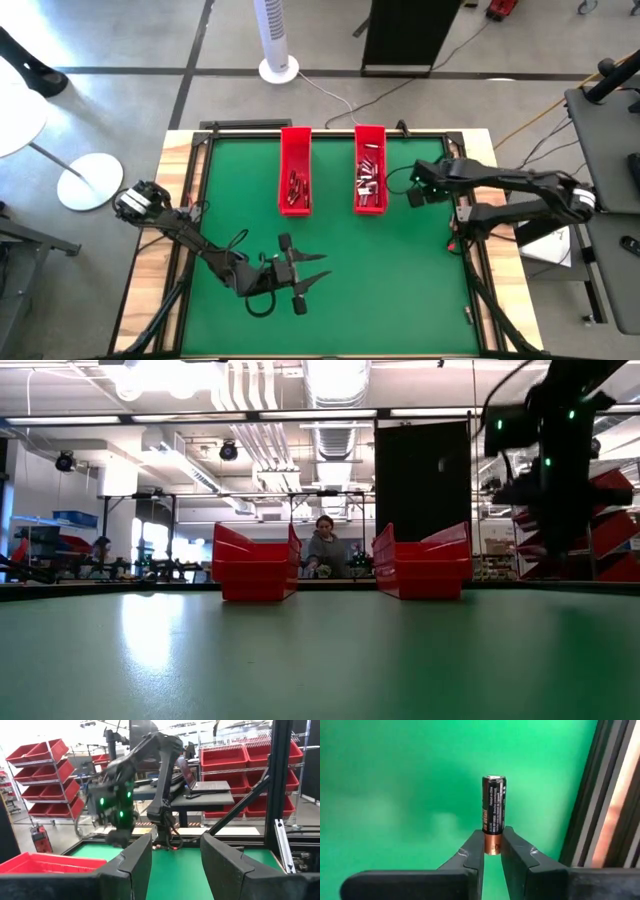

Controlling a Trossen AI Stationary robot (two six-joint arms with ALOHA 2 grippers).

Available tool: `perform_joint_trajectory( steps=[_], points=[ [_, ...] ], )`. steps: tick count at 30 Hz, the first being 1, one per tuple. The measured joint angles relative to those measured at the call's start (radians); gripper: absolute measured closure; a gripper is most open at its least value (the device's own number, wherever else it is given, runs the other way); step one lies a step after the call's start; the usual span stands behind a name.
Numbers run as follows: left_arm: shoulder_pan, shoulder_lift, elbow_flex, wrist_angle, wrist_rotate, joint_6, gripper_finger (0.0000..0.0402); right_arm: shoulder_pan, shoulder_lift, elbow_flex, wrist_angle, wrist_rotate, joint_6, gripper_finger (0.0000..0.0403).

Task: Sort batteries
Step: Put the black battery into the left red bin

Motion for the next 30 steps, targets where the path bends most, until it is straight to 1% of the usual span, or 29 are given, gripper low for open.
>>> perform_joint_trajectory(
  steps=[4,7,10,12,14,19,21,25,27,30],
  points=[
    [0.001,0.001,0.0,-0.006,0.0,-0.018,0.0253,0.034,-0.09,0.063,-0.004,0.012,-0.004,0.0364],
    [0.003,0.003,0.0,-0.016,0.0,-0.026,0.0253,0.075,-0.135,0.118,-0.006,0.05,-0.018,0.0365],
    [0.009,0.003,0.0,-0.037,-0.009,-0.058,0.0253,0.131,-0.15,0.173,-0.003,0.081,-0.028,0.0365],
    [0.013,0.003,-0.002,-0.049,-0.035,-0.068,0.0253,0.178,-0.144,0.21,0.01,0.097,-0.045,0.0365],
    [0.021,0.003,-0.002,-0.064,-0.062,-0.091,0.0253,0.23,-0.121,0.243,0.061,0.103,-0.065,0.0365],
    [0.046,0.003,-0.002,-0.104,-0.137,-0.168,0.0253,0.335,0.007,0.342,0.246,0.102,-0.19,0.0366],
    [0.049,0.003,-0.002,-0.14,-0.198,-0.201,0.0253,0.359,0.08,0.388,0.301,0.098,-0.264,0.0366],
    [0.042,0.001,-0.003,-0.237,-0.364,-0.273,0.0253,0.383,0.221,0.464,0.431,0.087,-0.392,0.0366],
    [0.03,-0.004,-0.003,-0.27,-0.43,-0.301,0.0253,0.385,0.283,0.494,0.527,0.051,-0.457,0.0366],
    [0.002,-0.014,-0.003,-0.275,-0.495,-0.312,0.0253,0.383,0.38,0.536,0.69,-0.024,-0.554,0.0366]
  ],
)
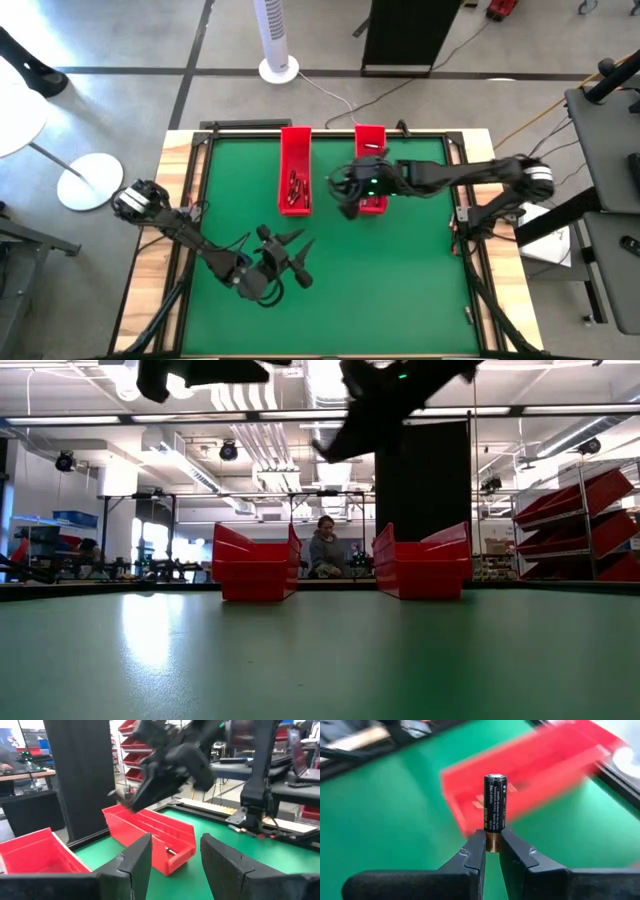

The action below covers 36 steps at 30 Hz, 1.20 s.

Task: Sort batteries
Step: Put the black battery into the left red bin

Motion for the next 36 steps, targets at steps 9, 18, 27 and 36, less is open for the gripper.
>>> perform_joint_trajectory(
  steps=[9,18,27,36],
  points=[
    [-0.093,-0.014,0.0,-0.002,-0.01,0.001,0.0253,-0.046,0.312,0.148,0.28,-0.073,-0.15,0.0365],
    [-0.119,-0.014,0.0,-0.006,-0.162,0.004,0.0253,-0.086,0.492,0.248,0.288,-0.144,-0.148,0.0365],
    [-0.148,-0.014,-0.013,-0.01,-0.229,-0.026,0.0253,-0.064,0.457,0.228,0.272,-0.152,-0.334,0.0365],
    [-0.154,-0.03,-0.036,-0.005,-0.229,-0.06,0.0253,-0.068,0.502,0.4,0.046,-0.152,-0.579,0.0392]
  ],
)
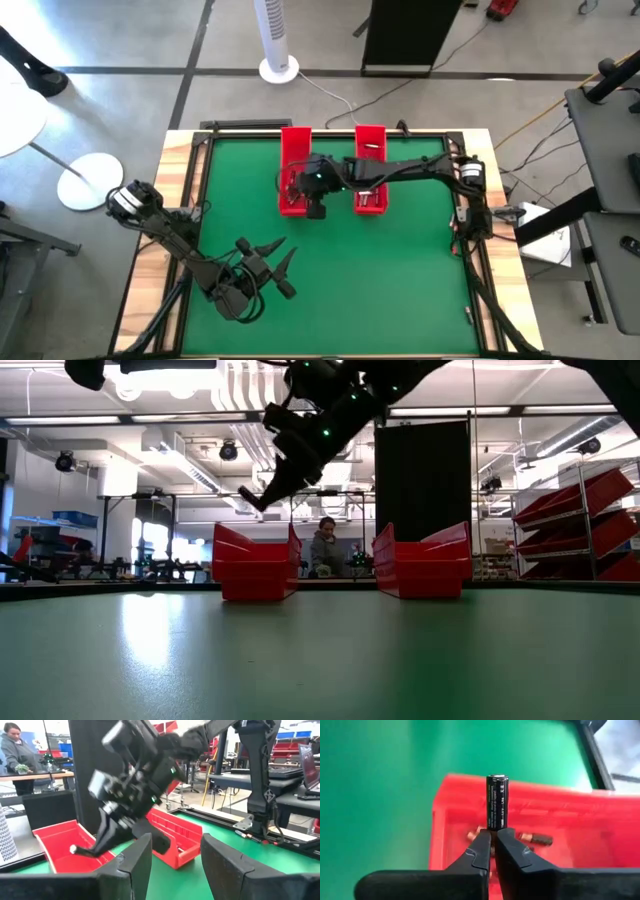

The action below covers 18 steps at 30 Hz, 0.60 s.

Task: Sort batteries
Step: Put the black battery into the left red bin

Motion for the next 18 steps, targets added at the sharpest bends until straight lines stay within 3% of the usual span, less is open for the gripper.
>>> perform_joint_trajectory(
  steps=[6,18],
  points=[
    [0.0,-0.009,-0.013,0.0,0.0,-0.011,0.0253,-0.042,0.065,0.173,-0.139,0.001,-0.043,0.0394],
    [0.007,-0.023,-0.035,-0.003,0.0,-0.01,0.0253,-0.062,0.358,0.48,-0.378,-0.058,-0.01,0.0394]
  ],
)
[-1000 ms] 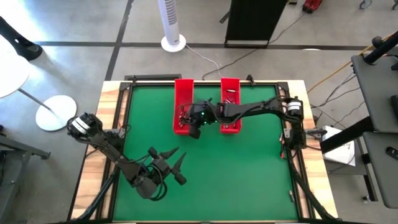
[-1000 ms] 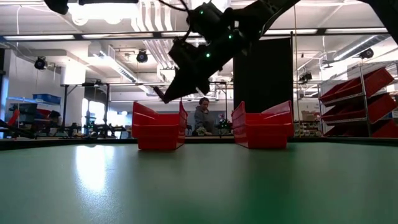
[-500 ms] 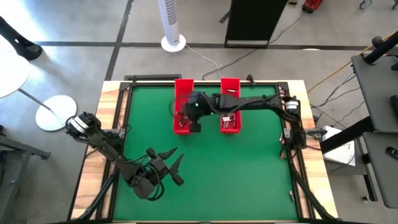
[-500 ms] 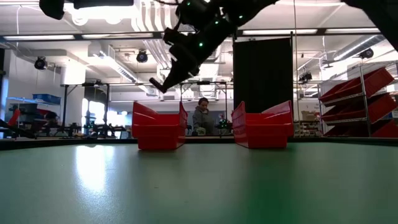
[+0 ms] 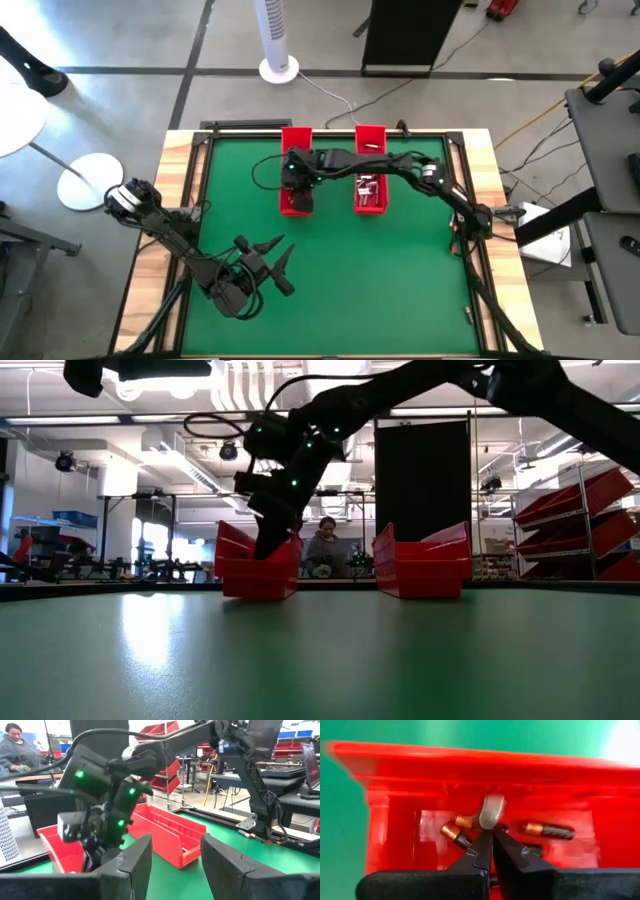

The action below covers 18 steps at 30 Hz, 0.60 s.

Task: Sort batteries
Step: Put the black battery into the left red bin

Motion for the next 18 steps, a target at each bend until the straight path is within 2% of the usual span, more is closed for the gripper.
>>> perform_joint_trajectory(
  steps=[6,18],
  points=[
    [0.0,-0.009,-0.023,0.003,0.0,-0.012,0.0253,0.002,0.072,0.1,-0.132,0.006,-0.004,0.0394],
    [0.0,-0.026,-0.052,0.011,0.0,-0.05,0.0253,0.005,0.065,0.1,-0.152,0.008,-0.001,0.0394]
  ],
)
